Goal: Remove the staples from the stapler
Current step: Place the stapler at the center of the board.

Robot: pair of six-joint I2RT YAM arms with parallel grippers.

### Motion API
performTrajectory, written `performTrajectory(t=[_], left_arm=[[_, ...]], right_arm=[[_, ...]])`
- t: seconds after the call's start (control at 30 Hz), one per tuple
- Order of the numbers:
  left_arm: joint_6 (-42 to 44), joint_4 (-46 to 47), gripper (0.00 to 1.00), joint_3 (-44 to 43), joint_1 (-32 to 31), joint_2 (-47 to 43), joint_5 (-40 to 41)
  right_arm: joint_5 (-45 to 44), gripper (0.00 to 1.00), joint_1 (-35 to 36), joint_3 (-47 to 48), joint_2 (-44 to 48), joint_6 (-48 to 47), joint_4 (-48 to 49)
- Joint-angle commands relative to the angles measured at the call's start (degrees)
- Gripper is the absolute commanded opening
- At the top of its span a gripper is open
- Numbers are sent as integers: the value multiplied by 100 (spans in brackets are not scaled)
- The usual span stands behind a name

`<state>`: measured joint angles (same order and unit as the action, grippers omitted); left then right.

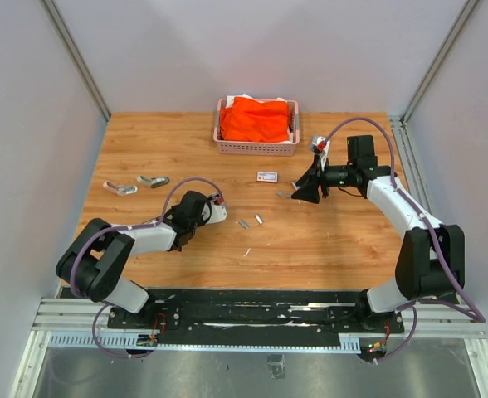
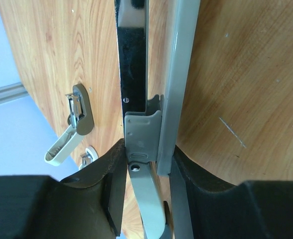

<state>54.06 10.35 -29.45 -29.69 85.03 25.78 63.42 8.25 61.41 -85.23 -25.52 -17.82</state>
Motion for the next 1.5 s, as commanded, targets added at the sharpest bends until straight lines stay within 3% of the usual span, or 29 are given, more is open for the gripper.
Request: performTrajectory(t=[0.0,0.23,0.6,0.8,0.9,0.97,1.07,1.23,1.47], left_arm=[[-240,217,30,-24,43,-71,134],[376,1571,27,78,42,634,1215],[2583,6267,27,1433,69,2229,1669],[2867,7595,39,1682,69,3080,1566],[2741,7668,40,1754,68,3111,1462],[2572,7469,47,1784,69,2959,1393],[2266,6863,59,1789,68,2571,1265],[1856,5846,68,1704,68,1914,1093],[1337,4174,89,1661,69,881,619]], right_arm=[[-13,56,-93,-52,134,6,56],[-24,56,-96,-57,136,5,64],[-29,56,-100,-85,156,29,106],[-57,56,-96,-86,191,64,134],[-66,56,-96,-94,194,67,140],[-66,56,-96,-94,180,68,141],[-53,56,-96,-94,158,73,140],[-34,56,-100,-101,160,73,140],[-14,56,-96,-96,176,66,140]])
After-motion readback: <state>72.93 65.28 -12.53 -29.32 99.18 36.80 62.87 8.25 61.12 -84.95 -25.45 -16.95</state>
